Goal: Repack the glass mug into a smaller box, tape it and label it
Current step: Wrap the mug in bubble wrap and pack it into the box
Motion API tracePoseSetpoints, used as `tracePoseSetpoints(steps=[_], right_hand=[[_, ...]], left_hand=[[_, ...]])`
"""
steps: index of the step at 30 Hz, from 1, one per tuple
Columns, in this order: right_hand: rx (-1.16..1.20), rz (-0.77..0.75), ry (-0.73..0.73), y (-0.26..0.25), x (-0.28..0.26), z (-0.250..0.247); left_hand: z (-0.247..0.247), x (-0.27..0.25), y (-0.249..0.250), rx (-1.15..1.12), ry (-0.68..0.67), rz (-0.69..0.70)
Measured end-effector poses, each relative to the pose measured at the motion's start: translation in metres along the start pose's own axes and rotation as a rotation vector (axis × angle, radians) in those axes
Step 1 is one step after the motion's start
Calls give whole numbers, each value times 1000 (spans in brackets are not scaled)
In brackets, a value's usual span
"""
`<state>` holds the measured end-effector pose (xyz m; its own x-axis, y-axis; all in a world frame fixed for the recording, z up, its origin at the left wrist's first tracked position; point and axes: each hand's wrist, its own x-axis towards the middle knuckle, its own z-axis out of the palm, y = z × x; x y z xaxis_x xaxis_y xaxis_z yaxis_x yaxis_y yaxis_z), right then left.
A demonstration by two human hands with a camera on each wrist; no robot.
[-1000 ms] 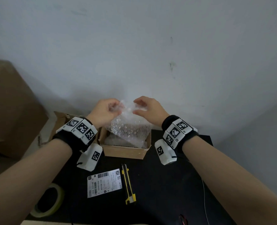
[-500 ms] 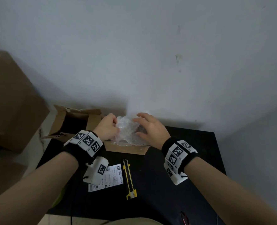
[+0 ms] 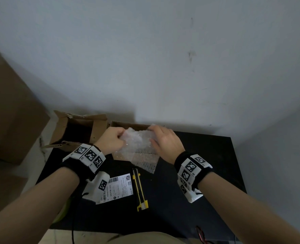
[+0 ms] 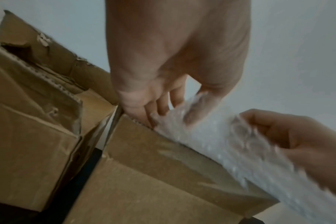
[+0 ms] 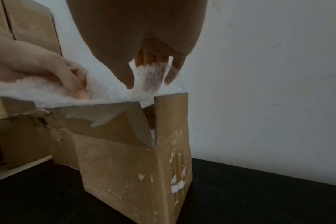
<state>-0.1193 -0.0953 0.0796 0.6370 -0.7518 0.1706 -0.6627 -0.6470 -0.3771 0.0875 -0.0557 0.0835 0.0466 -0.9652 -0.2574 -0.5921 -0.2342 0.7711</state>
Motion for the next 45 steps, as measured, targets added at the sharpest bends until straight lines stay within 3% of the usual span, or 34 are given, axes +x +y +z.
tracePoseSetpoints(steps=[6, 10, 12, 14, 17, 20, 21, 23, 25, 28, 31, 37, 40, 45], right_hand=[[54, 108, 27, 0, 4, -2], [-23, 29, 5, 3, 6, -5], [6, -9, -106, -1, 6, -6], [4, 18, -315, -6, 7, -4], [-32, 103, -473, -9, 10, -1], [-23, 170, -528, -8, 15, 3], [-24, 186, -550, -7, 16, 5], [-29, 208, -580, -7, 19, 7], [-9, 231, -603, -4, 21, 9], [60, 273, -606, 1, 26, 16], [83, 292, -609, 7, 28, 21], [-1, 224, -562, 15, 26, 23], [38, 202, -507, 21, 25, 25], [19, 177, -278, 31, 12, 28]], left_hand=[[6, 2, 10, -110, -33, -110], [9, 8, 8, -9, -58, -178], [11, 13, 4, -16, -19, -225], [13, 17, 0, -47, 29, -254], [18, 14, 1, 87, 96, -139], [21, 7, 0, 546, 245, 187], [20, 6, -2, 674, 235, 300], [17, 6, -5, 795, 72, 417], [14, 5, -8, 761, -99, 355], [13, 4, -11, 694, -131, 286], [15, 5, -15, 781, -143, 258], [15, 15, -21, 752, -347, 113], [15, 21, -24, 671, -331, 115], [20, 19, -25, 697, -215, 176]])
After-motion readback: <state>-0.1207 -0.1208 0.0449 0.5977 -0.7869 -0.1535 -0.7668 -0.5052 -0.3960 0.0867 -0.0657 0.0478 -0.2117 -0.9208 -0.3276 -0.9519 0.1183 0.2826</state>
